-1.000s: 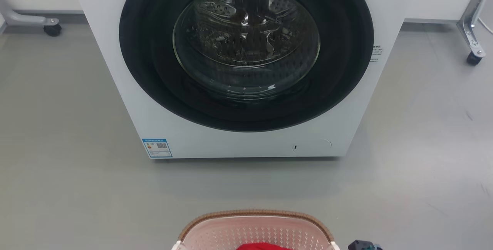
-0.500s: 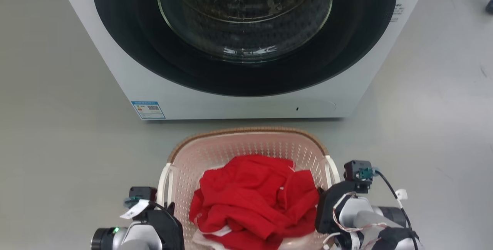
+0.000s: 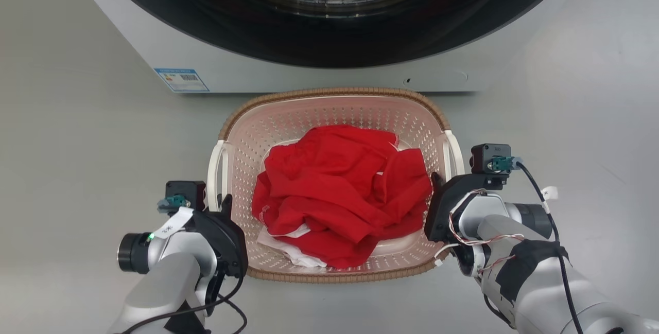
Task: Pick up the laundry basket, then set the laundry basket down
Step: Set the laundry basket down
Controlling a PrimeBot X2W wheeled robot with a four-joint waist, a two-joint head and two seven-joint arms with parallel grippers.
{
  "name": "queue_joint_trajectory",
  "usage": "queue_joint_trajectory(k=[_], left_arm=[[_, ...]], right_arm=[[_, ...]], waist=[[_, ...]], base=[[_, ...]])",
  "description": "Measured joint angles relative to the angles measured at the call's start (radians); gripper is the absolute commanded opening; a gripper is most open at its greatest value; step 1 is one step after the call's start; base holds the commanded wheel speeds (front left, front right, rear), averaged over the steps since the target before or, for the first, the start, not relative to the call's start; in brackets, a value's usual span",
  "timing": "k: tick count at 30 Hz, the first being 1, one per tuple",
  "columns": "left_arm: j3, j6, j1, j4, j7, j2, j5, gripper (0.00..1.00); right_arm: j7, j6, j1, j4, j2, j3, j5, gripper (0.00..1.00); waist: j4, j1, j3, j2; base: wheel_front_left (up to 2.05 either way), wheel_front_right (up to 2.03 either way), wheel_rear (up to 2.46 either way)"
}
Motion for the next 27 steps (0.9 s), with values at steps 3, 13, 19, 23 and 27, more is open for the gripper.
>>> queue_joint_trajectory(k=[3,13,19,23,27], left_arm=[[-0.001,0.003,-0.027,-0.002,-0.004,0.000,0.001,0.00],[0.002,0.009,-0.120,-0.011,-0.019,-0.001,0.009,0.00],[0.008,0.016,-0.179,-0.018,-0.035,0.000,0.011,0.00],[0.013,0.016,-0.223,-0.025,-0.044,0.001,0.017,0.00],[0.016,0.018,-0.263,-0.030,-0.054,0.002,0.022,0.00]], right_arm=[[-0.007,0.001,-0.030,0.010,0.000,0.000,-0.006,0.00],[-0.035,0.004,-0.128,0.041,0.000,-0.006,-0.015,0.00],[-0.049,0.004,-0.195,0.054,-0.003,-0.011,-0.026,0.00],[-0.061,0.004,-0.246,0.068,-0.005,-0.013,-0.034,0.00],[-0.074,0.004,-0.290,0.074,-0.007,-0.015,-0.040,0.00]], waist=[[0.004,0.0000,0.044,0.0000],[0.018,-0.0001,0.192,0.0000],[0.027,-0.0001,0.281,0.0001],[0.033,-0.0002,0.340,0.0001],[0.038,-0.0001,0.396,0.0001]], base=[[0.00,0.00,0.00],[0.00,0.00,0.00],[0.00,0.00,0.00],[0.00,0.00,0.00],[0.00,0.00,0.00]])
